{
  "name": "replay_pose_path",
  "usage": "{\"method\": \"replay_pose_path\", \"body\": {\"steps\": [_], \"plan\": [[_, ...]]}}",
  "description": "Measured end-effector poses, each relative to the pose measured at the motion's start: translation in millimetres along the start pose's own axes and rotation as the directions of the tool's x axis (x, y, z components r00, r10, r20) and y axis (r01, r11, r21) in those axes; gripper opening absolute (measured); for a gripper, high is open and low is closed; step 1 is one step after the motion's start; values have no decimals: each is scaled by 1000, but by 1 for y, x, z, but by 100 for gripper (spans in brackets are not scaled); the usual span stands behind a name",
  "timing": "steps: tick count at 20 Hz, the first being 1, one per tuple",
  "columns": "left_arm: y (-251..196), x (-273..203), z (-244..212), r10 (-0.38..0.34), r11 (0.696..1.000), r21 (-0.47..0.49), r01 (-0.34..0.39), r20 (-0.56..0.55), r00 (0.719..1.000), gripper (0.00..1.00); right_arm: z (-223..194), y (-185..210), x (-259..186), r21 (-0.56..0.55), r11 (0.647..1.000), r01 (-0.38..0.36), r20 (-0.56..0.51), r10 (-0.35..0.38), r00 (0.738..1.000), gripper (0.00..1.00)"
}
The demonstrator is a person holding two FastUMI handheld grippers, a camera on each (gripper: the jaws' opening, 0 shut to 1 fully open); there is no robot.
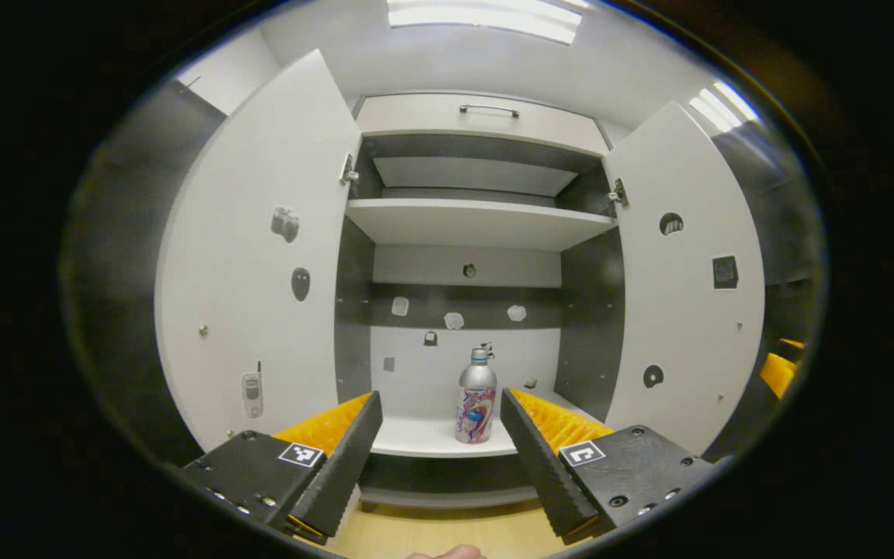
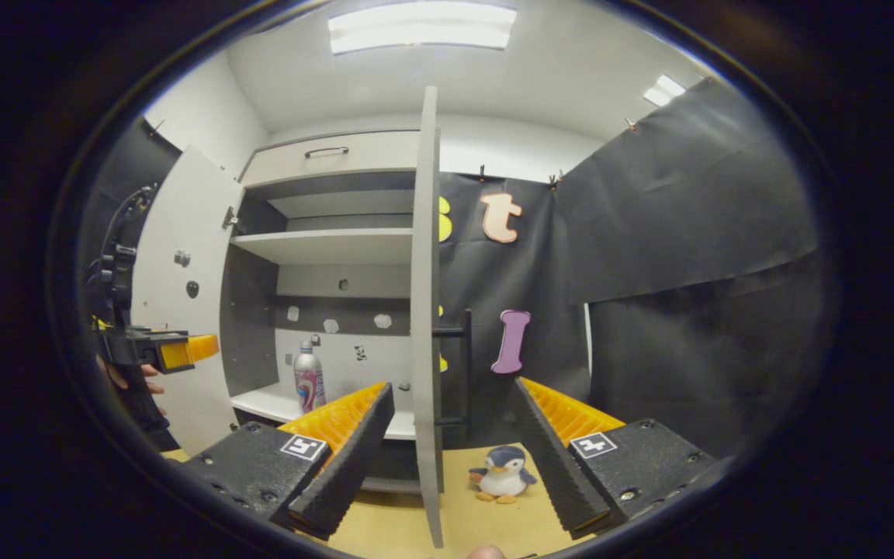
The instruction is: Grasp the bottle in the cabinet with the left hand and place it on the coaster, then close the right door with the right hand and the left door with the left hand.
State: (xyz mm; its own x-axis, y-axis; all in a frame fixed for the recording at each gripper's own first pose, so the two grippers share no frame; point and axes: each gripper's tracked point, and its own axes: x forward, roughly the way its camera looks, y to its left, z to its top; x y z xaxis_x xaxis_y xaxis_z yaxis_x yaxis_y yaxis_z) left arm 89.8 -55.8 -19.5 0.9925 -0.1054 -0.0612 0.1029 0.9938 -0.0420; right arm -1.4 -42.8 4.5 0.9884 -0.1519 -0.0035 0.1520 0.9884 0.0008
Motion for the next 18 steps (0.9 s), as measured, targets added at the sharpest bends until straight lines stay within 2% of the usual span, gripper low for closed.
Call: {"method": "replay_pose_path", "body": {"steps": [5, 6, 8, 9, 10, 11, 12, 18], "plan": [[-27, 40, -14, -68, 997, -22, 68, -7, 998, 100, -3, -25, -13, -6, 996, 88, -6, -88, 996, 99], [-30, 49, -18, -70, 997, -17, 69, -16, 997, 95, -2, -31, -15, -6, 995, 104, 1, -104, 995, 99], [-37, 65, -25, -86, 996, -9, 85, -18, 996, 95, -2, -41, -22, -16, 989, 147, 14, -147, 989, 99], [-40, 74, -29, -92, 996, -4, 92, -24, 995, 100, -2, -46, -25, -21, 986, 165, 16, -165, 986, 99], [-44, 83, -32, -101, 995, 0, 102, -27, 994, 100, -4, -49, -27, -27, 983, 180, 16, -180, 984, 99], [-46, 92, -36, -107, 994, 5, 107, -33, 994, 95, -6, -52, -30, -34, 980, 195, 15, -195, 981, 99], [-49, 101, -38, -113, 993, 10, 114, -30, 993, 95, -6, -54, -29, -42, 977, 210, 15, -210, 978, 99], [-50, 157, -66, -91, 995, 21, 93, -64, 994, 95, -6, -78, -48, -57, 952, 302, 24, -301, 953, 99]]}}
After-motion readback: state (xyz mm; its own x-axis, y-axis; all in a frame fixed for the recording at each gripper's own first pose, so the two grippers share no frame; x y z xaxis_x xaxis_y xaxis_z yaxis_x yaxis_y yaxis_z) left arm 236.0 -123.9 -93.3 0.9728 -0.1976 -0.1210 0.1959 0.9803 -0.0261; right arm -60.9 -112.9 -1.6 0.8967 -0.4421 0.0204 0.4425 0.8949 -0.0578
